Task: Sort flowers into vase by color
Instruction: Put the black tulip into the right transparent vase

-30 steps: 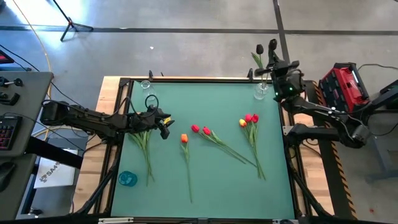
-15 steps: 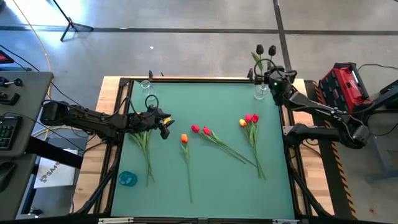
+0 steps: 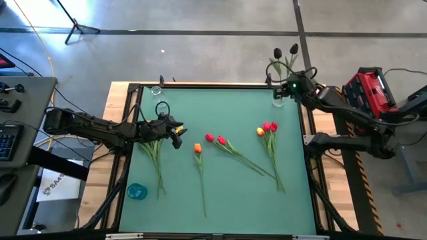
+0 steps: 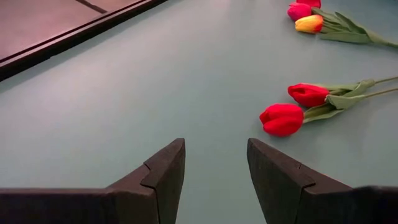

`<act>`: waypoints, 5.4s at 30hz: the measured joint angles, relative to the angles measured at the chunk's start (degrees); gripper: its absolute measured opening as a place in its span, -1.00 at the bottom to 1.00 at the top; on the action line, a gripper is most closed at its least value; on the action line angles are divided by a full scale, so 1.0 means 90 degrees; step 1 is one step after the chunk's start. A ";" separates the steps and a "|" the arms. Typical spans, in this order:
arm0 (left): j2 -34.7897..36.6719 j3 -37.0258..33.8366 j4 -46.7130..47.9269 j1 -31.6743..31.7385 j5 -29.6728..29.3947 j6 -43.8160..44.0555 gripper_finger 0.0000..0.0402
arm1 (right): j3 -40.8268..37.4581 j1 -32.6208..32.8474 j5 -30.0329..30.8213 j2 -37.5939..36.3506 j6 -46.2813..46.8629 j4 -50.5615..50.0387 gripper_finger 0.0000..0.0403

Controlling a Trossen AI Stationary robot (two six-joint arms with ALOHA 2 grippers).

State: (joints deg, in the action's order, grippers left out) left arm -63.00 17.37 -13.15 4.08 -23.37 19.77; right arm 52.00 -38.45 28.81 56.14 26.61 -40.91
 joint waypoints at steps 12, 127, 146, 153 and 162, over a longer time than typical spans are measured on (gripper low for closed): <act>0.0000 -0.0002 0.0143 -0.0511 0.0031 0.0059 -0.19 | -0.1012 0.2744 -0.0277 0.0000 0.1586 -0.0436 -0.21; -0.2004 0.1400 -0.5134 -0.0099 0.1647 -0.1156 -1.00 | -0.1737 0.5134 -0.1166 0.5022 -0.1763 1.1546 0.16; -0.2535 0.1634 -0.5765 -0.0087 0.2168 -0.1228 -1.00 | -0.0774 0.4642 -0.1318 0.5019 -0.1515 0.9978 -0.50; -0.2535 0.1633 -0.5763 -0.0085 0.2167 -0.1225 -1.00 | -0.0774 0.4461 -0.1782 0.5017 -0.1511 0.9970 -0.82; -0.2518 0.1633 -0.5516 -0.0080 0.2237 -0.1378 -0.91 | -0.0776 0.4437 -0.1850 0.4993 -0.1638 0.9968 -0.99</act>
State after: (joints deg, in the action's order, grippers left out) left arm -85.66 32.07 -62.79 3.36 -3.23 7.37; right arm 45.01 1.48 12.16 101.08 11.87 48.80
